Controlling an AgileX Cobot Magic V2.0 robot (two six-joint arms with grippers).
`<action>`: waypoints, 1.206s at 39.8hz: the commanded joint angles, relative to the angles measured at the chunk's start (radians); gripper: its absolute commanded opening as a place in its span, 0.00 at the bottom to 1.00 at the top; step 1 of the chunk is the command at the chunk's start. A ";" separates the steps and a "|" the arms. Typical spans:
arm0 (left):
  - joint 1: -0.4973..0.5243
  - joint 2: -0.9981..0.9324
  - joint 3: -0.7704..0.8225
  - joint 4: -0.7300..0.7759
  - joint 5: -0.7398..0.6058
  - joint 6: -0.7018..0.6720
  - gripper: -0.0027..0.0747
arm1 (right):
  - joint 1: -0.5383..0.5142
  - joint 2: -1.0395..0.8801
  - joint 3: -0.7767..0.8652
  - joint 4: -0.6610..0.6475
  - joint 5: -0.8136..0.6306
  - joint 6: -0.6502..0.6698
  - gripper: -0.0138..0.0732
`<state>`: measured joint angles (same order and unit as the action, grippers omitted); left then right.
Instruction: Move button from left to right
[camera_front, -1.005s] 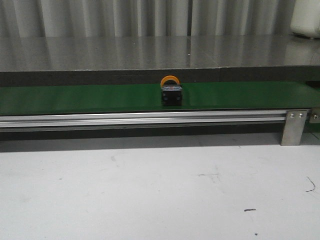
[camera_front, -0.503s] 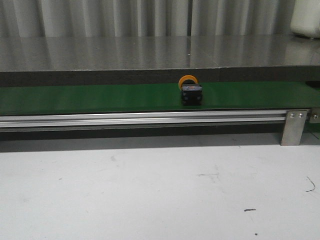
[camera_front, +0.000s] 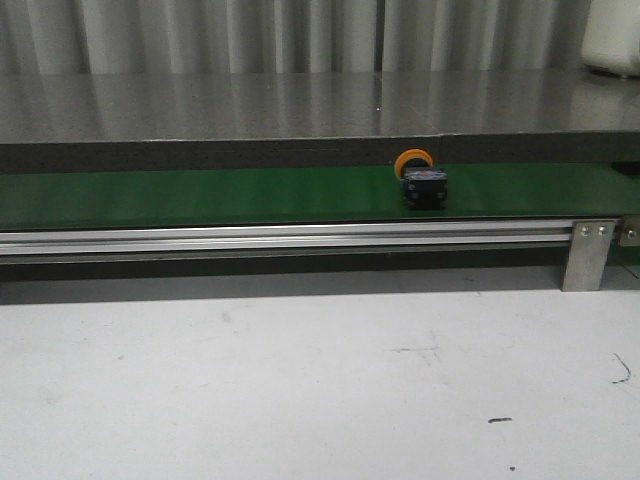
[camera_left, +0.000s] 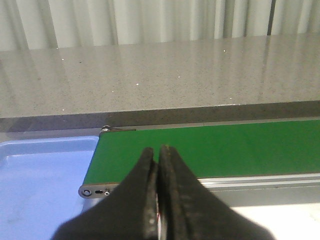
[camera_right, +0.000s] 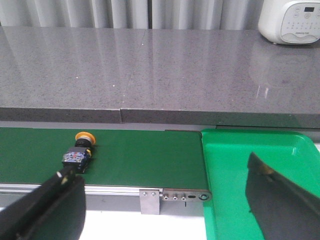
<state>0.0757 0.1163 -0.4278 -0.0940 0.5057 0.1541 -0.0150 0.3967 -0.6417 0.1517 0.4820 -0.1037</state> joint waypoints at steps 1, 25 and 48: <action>-0.010 0.012 -0.024 -0.013 -0.082 -0.004 0.01 | -0.007 0.016 -0.035 0.006 -0.070 -0.012 0.92; -0.010 0.012 -0.024 -0.013 -0.082 -0.004 0.01 | -0.007 0.507 -0.200 0.059 0.022 -0.012 0.92; -0.010 0.012 -0.024 -0.013 -0.082 -0.004 0.01 | -0.002 1.222 -0.768 0.174 0.279 -0.019 0.92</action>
<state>0.0735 0.1163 -0.4278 -0.0940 0.5057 0.1548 -0.0150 1.6128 -1.3306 0.3030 0.7695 -0.1044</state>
